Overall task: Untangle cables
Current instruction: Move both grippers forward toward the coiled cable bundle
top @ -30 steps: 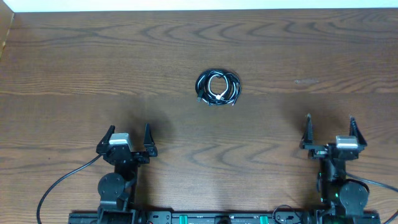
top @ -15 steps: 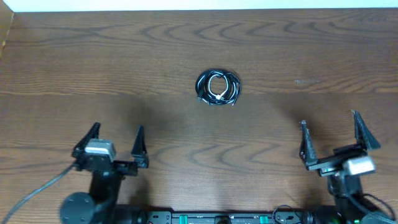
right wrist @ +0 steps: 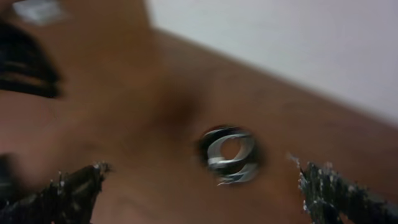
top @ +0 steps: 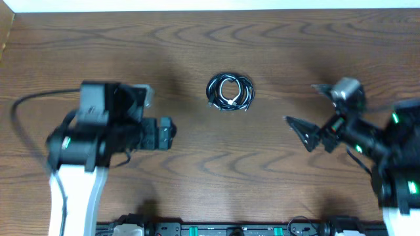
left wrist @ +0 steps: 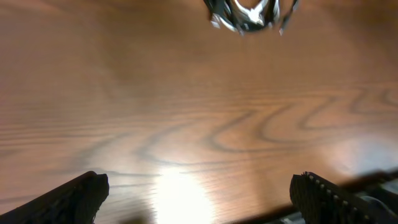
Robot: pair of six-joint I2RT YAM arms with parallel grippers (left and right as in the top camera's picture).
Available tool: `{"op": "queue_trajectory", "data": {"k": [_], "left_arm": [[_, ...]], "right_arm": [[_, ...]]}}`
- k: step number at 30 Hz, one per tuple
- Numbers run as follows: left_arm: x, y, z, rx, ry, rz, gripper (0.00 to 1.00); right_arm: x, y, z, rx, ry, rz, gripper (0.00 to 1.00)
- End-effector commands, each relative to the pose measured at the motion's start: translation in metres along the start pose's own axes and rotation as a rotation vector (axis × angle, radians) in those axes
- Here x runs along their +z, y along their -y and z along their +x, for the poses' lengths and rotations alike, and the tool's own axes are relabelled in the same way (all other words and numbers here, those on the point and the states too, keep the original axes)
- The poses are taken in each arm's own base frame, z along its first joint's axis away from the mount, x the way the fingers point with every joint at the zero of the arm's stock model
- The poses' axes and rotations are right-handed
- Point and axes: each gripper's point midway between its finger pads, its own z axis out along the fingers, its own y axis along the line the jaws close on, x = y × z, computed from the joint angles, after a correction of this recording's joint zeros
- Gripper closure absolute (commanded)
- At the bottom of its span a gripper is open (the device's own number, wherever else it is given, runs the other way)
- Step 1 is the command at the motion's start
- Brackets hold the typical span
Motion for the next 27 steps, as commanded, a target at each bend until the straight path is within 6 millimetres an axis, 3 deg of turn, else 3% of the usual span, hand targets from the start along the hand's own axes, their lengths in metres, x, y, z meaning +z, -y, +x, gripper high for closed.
{"op": "queue_trajectory", "data": {"k": [1,5,8,12,14,19,21,27], "left_arm": [[0.02,0.011,-0.008,-0.071,-0.075,0.103,0.01],[0.041,0.005,-0.019,-0.104,-0.101,0.101,0.01],[0.049,0.002,-0.026,-0.114,-0.101,0.101,0.01],[0.059,-0.001,-0.03,-0.154,-0.112,0.098,0.01],[0.064,-0.002,-0.036,-0.151,-0.103,0.099,0.02],[0.079,-0.007,-0.046,-0.15,-0.101,0.099,0.02],[0.087,-0.009,-0.047,-0.156,-0.115,0.098,0.02],[0.112,-0.018,-0.041,-0.186,-0.193,0.09,0.01]], "right_arm": [[0.019,-0.014,0.002,0.193,-0.023,-0.237,0.01],[0.043,0.031,0.021,0.444,-0.12,-0.085,0.01],[0.05,0.049,0.033,0.494,-0.208,0.03,0.01],[0.05,0.09,0.058,0.526,-0.412,0.373,0.01],[0.06,0.094,0.06,0.535,-0.455,0.406,0.01],[0.102,0.087,0.055,0.505,-0.435,0.289,0.01],[0.115,0.095,0.055,0.491,-0.419,0.287,0.06],[0.159,0.106,0.088,0.526,-0.472,0.239,0.05]]}}
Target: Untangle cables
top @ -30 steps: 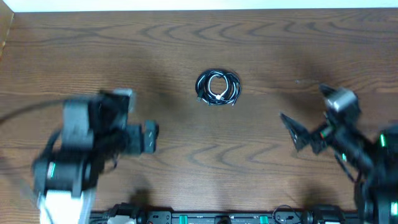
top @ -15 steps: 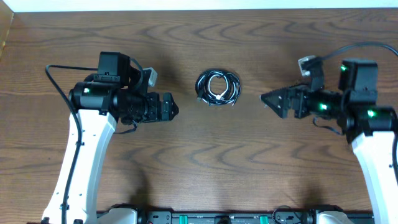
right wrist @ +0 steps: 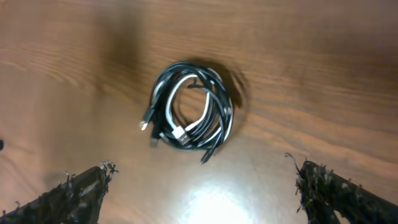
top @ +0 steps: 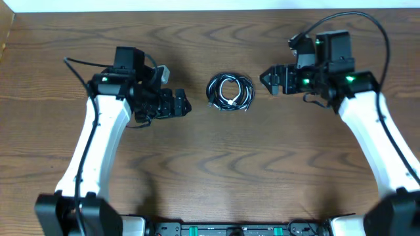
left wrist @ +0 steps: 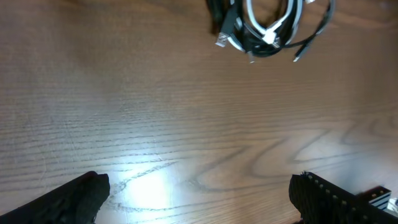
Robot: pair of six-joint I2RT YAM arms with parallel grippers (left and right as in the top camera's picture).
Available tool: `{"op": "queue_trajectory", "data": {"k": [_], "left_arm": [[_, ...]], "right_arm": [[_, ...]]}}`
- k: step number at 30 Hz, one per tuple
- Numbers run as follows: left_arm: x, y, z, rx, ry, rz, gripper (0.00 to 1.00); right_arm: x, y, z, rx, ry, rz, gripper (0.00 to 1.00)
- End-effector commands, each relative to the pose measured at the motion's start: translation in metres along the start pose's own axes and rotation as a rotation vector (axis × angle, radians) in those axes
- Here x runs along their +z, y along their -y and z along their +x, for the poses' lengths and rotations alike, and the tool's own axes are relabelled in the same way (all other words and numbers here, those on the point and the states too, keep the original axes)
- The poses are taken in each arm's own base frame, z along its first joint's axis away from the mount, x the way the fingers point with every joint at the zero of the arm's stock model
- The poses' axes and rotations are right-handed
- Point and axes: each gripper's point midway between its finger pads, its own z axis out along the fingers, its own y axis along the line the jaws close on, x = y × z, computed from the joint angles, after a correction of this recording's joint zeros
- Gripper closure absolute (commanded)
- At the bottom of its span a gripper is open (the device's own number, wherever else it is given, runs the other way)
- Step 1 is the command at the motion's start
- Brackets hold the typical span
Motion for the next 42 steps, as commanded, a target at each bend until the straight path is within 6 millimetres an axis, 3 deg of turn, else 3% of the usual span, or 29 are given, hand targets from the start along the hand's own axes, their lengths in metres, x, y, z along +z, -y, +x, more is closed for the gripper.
{"op": "queue_trajectory", "data": {"k": [1,3,12,20,22,25,28,33,42], "left_arm": [[0.013,-0.005,-0.001,-0.031,-0.042,0.003,0.02],[0.021,-0.008,0.0,-0.043,-0.069,0.003,0.02],[0.039,-0.016,0.003,-0.148,-0.128,-0.011,0.02],[0.039,-0.017,0.003,-0.171,-0.129,-0.013,0.02],[0.039,-0.017,0.003,-0.171,-0.129,-0.013,0.02],[0.039,-0.017,0.003,-0.175,-0.129,-0.013,0.02],[0.039,-0.017,0.003,-0.193,-0.129,-0.014,0.02],[0.039,-0.017,0.003,-0.223,-0.129,-0.016,0.02],[0.04,-0.012,0.015,-0.296,-0.172,-0.027,0.02]], "right_arm": [[0.037,-0.002,0.009,0.016,-0.063,-0.039,0.05],[0.061,-0.002,0.014,0.013,-0.088,-0.064,0.07],[0.127,0.005,0.028,-0.015,-0.115,-0.095,0.12],[0.159,0.018,0.049,0.003,-0.169,-0.089,0.31],[0.162,0.018,0.052,0.002,-0.179,-0.089,0.42],[0.162,0.017,0.049,-0.002,-0.166,-0.092,0.72],[0.158,0.011,0.04,0.026,-0.146,-0.107,0.98],[0.129,-0.019,0.01,0.019,-0.081,-0.194,0.98],[0.012,-0.093,-0.063,-0.017,0.185,-0.354,0.98]]}}
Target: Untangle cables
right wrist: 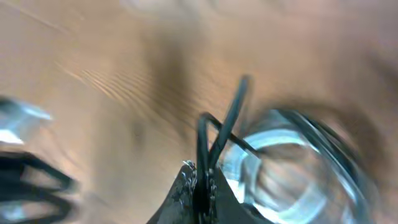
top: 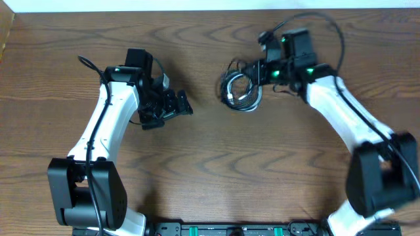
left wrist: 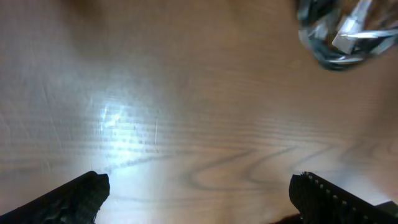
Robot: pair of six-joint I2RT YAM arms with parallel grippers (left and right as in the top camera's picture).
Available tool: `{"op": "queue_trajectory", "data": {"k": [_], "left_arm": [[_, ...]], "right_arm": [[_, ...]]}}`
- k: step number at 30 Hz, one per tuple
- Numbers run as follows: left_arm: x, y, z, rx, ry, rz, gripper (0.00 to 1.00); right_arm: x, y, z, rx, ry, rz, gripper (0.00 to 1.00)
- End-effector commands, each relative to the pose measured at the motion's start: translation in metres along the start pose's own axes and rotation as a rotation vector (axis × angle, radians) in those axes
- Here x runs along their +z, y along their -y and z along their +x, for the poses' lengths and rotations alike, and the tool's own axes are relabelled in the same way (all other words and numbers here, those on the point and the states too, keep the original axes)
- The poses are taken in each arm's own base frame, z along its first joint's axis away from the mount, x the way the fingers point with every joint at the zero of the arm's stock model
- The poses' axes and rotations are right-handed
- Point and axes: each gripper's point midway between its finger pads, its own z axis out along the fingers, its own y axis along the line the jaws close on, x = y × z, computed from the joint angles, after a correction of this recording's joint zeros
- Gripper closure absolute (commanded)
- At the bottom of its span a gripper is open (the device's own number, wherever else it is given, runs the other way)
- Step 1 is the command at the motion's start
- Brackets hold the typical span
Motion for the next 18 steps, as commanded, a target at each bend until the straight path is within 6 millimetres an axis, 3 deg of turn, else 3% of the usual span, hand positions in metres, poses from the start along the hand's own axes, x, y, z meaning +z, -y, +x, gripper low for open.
{"op": "queue_trajectory", "data": {"k": [1,5,8,18], "left_arm": [[0.002,0.007,0.007,-0.036,-0.029,0.008,0.02],[0.007,0.016,0.014,0.001,-0.045,0.004,0.02],[0.011,0.024,0.02,0.032,-0.059,0.001,0.02],[0.019,0.032,0.024,0.099,-0.045,-0.05,0.01]], "right_arm": [[-0.05,-0.064,-0.047,-0.025,0.152,-0.116,0.99],[-0.089,-0.098,-0.071,-0.042,0.268,-0.174,0.99],[-0.107,-0.117,-0.082,-0.061,0.323,-0.222,0.99],[-0.146,-0.17,-0.117,0.095,0.433,-0.498,0.99]]}}
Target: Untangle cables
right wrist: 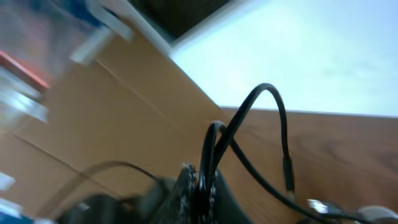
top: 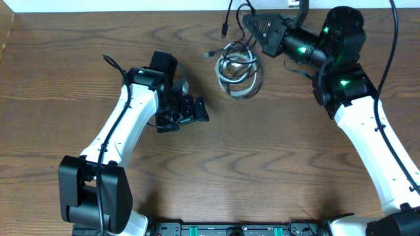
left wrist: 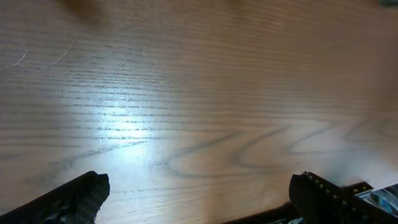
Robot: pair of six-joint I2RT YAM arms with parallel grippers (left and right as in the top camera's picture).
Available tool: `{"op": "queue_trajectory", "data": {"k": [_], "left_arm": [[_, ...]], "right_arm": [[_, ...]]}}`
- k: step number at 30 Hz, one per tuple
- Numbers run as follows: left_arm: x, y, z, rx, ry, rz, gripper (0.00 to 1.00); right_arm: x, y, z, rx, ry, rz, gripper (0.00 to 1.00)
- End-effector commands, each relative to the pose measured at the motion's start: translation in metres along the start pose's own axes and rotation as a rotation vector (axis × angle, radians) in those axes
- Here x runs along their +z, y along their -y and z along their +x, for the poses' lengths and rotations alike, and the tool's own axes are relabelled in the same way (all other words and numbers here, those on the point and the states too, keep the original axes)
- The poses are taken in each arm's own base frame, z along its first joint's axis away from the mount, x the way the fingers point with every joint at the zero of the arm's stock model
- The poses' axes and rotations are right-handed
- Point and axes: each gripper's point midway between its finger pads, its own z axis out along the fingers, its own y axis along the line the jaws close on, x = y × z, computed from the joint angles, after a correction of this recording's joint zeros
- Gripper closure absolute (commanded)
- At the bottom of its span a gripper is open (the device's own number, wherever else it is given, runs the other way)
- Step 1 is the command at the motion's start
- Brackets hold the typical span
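Note:
The tangle of black and white cables (top: 237, 69) hangs stretched and loosened near the table's far edge. My right gripper (top: 252, 23) is shut on a black cable (right wrist: 249, 106) that loops up out of its fingertips (right wrist: 202, 180). A plug end (top: 224, 29) dangles to the left of it. My left gripper (top: 197, 111) stands open, low over the table, to the lower left of the bundle. In the left wrist view only bare wood (left wrist: 199, 93) lies between its fingers (left wrist: 81, 193), and the cables are out of that view.
The wooden table (top: 262, 164) ends at a white wall strip along the far edge (top: 131, 6). A dark equipment bar (top: 230, 229) runs along the near edge. My left arm's own lead (top: 115, 65) arcs beside its wrist.
My right gripper, still shut on the black cable, now stands higher and nearer the far edge, and the bundle is pulled up and looser. My left gripper has shifted a little to the right.
At first both arms were low near the front and the cables lay coiled at mid-table. Then both grippers stood open on either side of the coil. Then my right gripper was shut on a black strand at the coil, and now holds it raised.

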Motion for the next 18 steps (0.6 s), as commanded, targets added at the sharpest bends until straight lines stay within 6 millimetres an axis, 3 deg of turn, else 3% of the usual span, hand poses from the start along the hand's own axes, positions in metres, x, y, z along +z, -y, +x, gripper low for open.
{"op": "queue_trajectory", "data": {"k": [1,4,6,9,11,13,15,18], "left_arm": [[0.0,-0.003,-0.001,0.002,0.007,-0.027,0.02],[0.0,-0.003,-0.001,0.002,0.007,-0.027,0.01],[0.0,-0.003,-0.002,0.004,0.011,-0.026,0.01],[0.0,-0.002,-0.003,0.005,0.013,-0.025,0.01],[0.0,-0.002,-0.003,0.005,0.013,-0.025,0.01],[0.0,-0.002,-0.003,0.005,0.014,-0.025,0.02],[0.0,-0.002,-0.004,0.007,0.017,-0.023,0.02],[0.0,-0.001,-0.005,0.009,0.022,-0.021,0.02]], "right_arm": [[-0.003,-0.03,-0.01,0.146,0.01,-0.092,0.99],[-0.003,-0.034,-0.012,0.188,0.016,-0.108,0.99],[-0.002,-0.025,-0.008,0.115,0.012,-0.071,0.99],[-0.002,0.013,0.006,0.074,-0.007,0.103,0.98],[-0.011,0.054,0.02,0.165,-0.013,0.303,0.99],[-0.021,0.081,0.033,0.288,-0.01,0.445,0.99],[-0.023,0.084,0.036,0.399,0.005,0.46,0.99],[-0.01,0.049,0.021,0.373,0.0,0.274,0.99]]}}
